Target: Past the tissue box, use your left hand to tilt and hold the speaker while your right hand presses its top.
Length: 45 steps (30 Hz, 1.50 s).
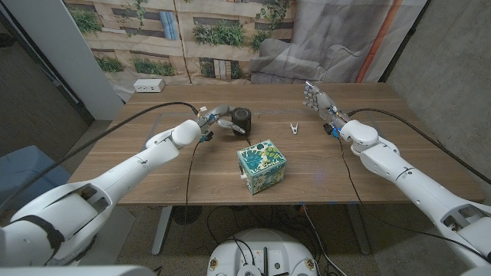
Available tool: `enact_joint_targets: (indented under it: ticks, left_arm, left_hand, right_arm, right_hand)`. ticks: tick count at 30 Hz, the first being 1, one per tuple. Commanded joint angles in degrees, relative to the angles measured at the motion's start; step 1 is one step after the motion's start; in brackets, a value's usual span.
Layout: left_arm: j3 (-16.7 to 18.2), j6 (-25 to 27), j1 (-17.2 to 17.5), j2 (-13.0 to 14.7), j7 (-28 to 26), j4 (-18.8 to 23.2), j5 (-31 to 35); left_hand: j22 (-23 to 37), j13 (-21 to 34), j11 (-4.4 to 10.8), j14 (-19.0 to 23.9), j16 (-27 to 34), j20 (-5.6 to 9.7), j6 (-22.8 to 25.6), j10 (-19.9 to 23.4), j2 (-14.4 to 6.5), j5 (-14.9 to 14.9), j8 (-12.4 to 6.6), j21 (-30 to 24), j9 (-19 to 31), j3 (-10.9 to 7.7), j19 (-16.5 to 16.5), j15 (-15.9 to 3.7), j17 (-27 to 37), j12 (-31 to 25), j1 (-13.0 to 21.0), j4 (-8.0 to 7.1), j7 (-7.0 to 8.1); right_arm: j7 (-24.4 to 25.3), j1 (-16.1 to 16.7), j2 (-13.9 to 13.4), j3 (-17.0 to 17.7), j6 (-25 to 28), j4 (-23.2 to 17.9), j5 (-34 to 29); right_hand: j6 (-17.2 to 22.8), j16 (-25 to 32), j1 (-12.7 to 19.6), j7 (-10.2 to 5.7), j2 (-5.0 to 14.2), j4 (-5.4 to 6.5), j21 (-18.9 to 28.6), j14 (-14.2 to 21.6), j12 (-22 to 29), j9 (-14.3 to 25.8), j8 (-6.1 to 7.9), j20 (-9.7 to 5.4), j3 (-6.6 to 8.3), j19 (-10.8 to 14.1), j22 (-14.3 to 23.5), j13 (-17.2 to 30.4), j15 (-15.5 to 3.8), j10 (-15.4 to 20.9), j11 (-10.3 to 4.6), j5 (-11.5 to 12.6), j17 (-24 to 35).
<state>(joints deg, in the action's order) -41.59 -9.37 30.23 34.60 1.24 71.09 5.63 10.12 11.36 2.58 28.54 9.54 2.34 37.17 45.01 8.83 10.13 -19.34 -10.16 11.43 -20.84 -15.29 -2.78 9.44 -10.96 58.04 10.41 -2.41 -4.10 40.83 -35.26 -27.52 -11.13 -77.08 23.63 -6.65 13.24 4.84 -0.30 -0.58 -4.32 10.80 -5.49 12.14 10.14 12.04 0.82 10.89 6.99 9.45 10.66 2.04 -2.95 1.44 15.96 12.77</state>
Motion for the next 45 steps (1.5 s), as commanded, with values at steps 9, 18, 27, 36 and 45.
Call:
enact_joint_targets:
  ticks: [9, 18, 27, 36, 45]
  left_arm:
    - [-1.53, -0.47, -1.34, -1.58, 0.32, -3.32, 0.66]
    - [-1.00, 0.55, -0.39, -1.30, 0.59, -2.43, -0.80]
    - [-1.25, 2.09, -0.36, 0.00, 2.95, -1.25, -1.18]
    - [-1.50, 3.52, -0.35, 1.31, 4.69, 0.29, -0.80]
    - [-1.02, 4.67, -0.17, 2.30, 5.89, 1.45, -1.44]
  left_hand:
    - [-0.09, 0.09, 10.21, -1.41, 0.33, 1.30, 12.95, 9.37, -12.10, 0.29, 0.85, -0.17, -0.15, -0.73, 1.62, -7.12, 0.01, 0.16, -5.53, -1.01, 8.65]
    - [-0.18, -0.04, 10.19, -1.79, 0.51, 0.84, 11.40, 7.92, -11.76, 0.31, 2.04, -0.22, -0.27, -0.45, 2.63, -6.96, 0.05, 0.44, -5.81, -0.91, 9.15]
    - [-0.20, -0.08, 10.20, -1.62, 0.88, -0.28, 7.56, 5.40, -11.89, 0.40, 4.69, -0.42, -0.46, -0.07, 3.70, -6.99, 0.21, 0.47, -6.40, -0.99, 10.08]
    - [-0.23, -0.13, 9.96, -2.87, 0.81, -0.60, 1.15, -0.18, -10.30, 0.48, 8.06, -0.55, -0.40, 1.12, 5.37, -6.94, 0.32, 0.91, -7.86, -0.95, 12.00]
    - [-0.27, -0.08, 9.10, -7.99, 0.43, -0.76, -9.74, -11.71, -9.45, 0.52, 9.11, -0.30, -0.55, 2.32, 8.75, -5.79, 0.43, 1.09, -9.85, -1.30, 11.77]
  right_arm:
    - [0.31, 0.11, 0.88, -0.10, -0.71, 2.29, 0.76]
    - [0.76, 0.10, 1.18, -0.31, -0.22, 2.34, 0.76]
    - [1.29, 0.25, 1.19, -0.49, 0.74, 1.79, 0.72]
    - [1.24, -0.03, 1.54, -0.73, 0.71, 2.10, 0.66]
    - [1.17, 0.00, 1.48, -0.86, 0.86, 2.04, 0.61]
  right_hand:
    - [0.27, 0.01, -0.24, 0.29, -0.08, 0.08, 0.03, 0.04, -0.18, 0.05, -0.41, -0.13, -0.14, 0.54, 0.11, 0.15, -0.13, 0.64, -0.20, 0.49, 0.10]
    - [0.53, -0.04, -0.27, 0.24, 0.02, 0.06, 0.05, 0.17, -0.03, 0.05, -0.45, -0.10, -0.16, 0.72, 0.11, 0.16, -0.12, 1.27, -0.19, 0.52, 0.04]
    - [1.07, -0.02, -0.25, 0.16, 0.34, 0.06, 0.09, 0.50, 0.02, 0.04, -0.40, 0.01, -0.09, 0.96, 0.11, 0.17, 0.04, 1.76, -0.24, 0.59, -0.03]
    - [1.21, -0.03, -0.33, 0.18, 0.55, 0.10, 0.13, 0.64, -0.01, 0.04, -0.48, -0.04, -0.08, 1.19, 0.11, 0.18, 0.12, 1.97, -0.27, 0.63, -0.04]
    - [1.30, -0.08, -0.36, 0.20, 0.68, 0.10, 0.13, 0.69, -0.05, 0.04, -0.54, 0.06, -0.07, 1.28, 0.11, 0.19, 0.10, 2.08, -0.33, 0.66, -0.07]
